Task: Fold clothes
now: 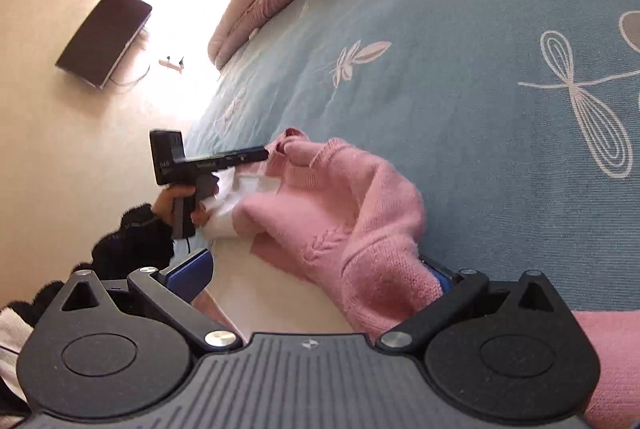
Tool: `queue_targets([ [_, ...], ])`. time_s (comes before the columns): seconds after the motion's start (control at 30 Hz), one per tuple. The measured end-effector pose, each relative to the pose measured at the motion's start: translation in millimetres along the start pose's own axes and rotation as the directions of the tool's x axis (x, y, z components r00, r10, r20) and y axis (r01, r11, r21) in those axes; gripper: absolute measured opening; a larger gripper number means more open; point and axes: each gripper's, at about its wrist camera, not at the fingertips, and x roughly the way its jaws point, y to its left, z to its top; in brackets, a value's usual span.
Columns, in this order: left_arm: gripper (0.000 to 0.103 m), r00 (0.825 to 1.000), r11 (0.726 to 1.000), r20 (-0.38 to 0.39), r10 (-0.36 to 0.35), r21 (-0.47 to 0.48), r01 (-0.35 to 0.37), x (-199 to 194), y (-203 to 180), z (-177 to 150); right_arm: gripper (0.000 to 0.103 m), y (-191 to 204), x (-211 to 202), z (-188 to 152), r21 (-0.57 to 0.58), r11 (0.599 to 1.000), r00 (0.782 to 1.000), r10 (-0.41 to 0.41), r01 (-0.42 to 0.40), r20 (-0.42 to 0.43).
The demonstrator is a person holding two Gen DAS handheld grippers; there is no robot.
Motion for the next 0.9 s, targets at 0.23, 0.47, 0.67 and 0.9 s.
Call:
queue_targets([
  [0.23,0.101,0.999,0.999,-0.01,0.049,0.009,-0.049,-6,-11,2,0.103,0,-6,-20,-0.005,0.973,0.971,-0.232,0.232,0.053],
  [0.47,0.1,0.978,0.98,0.085,-0.188,0.089,0.181,-46,-69,-1,0.103,44,-7,-1,-0.08,0.988,0.951,-0.106,0.135,0.292],
  [0.67,0.101,0.941,0.936,-0.033,-0.337,0.093,0.338,-31,-90,-42,0.103,56,86,-8,-0.12,0.992,0.995,-0.021,0.033,0.1],
  [0.9,0.101,0.943,0.937,-0.104,-0.316,0.121,0.327,-41,-86,-65,0.103,53,76,-25,-0.076,0.997,0.998,0.02,-0.016,0.052],
])
